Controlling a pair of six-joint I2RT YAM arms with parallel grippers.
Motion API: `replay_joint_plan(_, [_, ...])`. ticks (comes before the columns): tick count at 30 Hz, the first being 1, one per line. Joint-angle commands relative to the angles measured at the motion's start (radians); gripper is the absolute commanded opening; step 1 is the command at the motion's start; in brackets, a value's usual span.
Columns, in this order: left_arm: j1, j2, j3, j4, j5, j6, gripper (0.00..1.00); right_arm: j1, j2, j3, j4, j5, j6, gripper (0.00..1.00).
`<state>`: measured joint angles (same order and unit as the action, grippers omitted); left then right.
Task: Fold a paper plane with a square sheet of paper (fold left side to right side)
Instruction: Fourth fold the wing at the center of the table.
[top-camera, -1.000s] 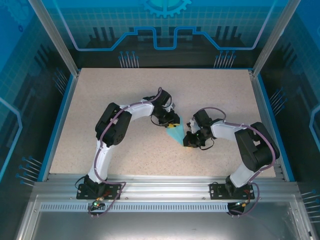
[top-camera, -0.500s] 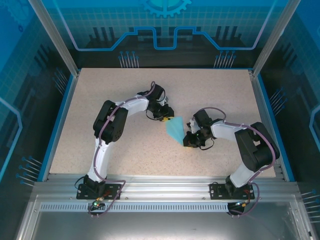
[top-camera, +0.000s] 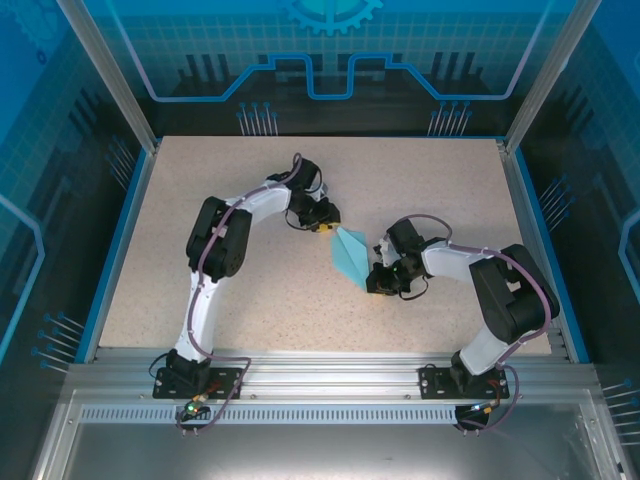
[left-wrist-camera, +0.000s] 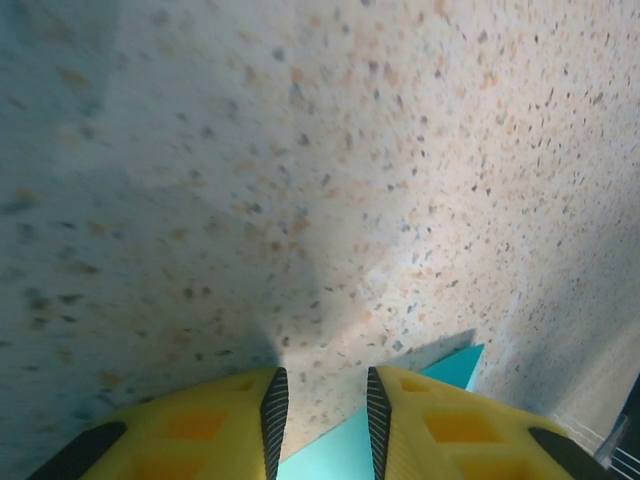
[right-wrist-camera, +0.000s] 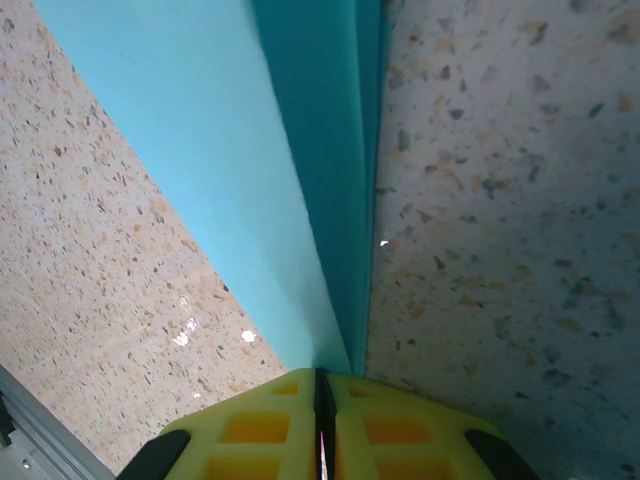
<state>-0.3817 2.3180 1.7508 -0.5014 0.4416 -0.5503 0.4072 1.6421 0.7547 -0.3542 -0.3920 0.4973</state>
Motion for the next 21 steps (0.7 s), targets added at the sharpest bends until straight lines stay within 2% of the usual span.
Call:
replay_joint_plan(1, [0.055, -0.078, 0.006, -0.048, -0.099, 0.065, 0.34, 0.016, 0.038, -0.035, -0.130, 0.150, -0.004, 0.11])
replay_joint_plan(6, [0.042, -0.258, -0.145, 0.026, -0.065, 0.062, 0.34, 0.016, 0.041, -0.020, -0.133, 0.151, -0.003, 0.11])
replay_joint_plan(11, [-0.032, -0.367, -0.323, 0.161, 0.002, 0.005, 0.34, 0.017, 0.046, -0.020, -0.135, 0.156, -0.005, 0.11])
replay_joint_plan(17, [-0.158, -0.310, -0.318, 0.221, 0.053, -0.025, 0.34, 0.016, 0.059, -0.018, -0.132, 0.155, -0.004, 0.11])
replay_joint_plan(21, [-0.182, -0.231, -0.259, 0.218, 0.059, -0.031, 0.34, 0.015, 0.061, -0.016, -0.135, 0.154, -0.006, 0.11])
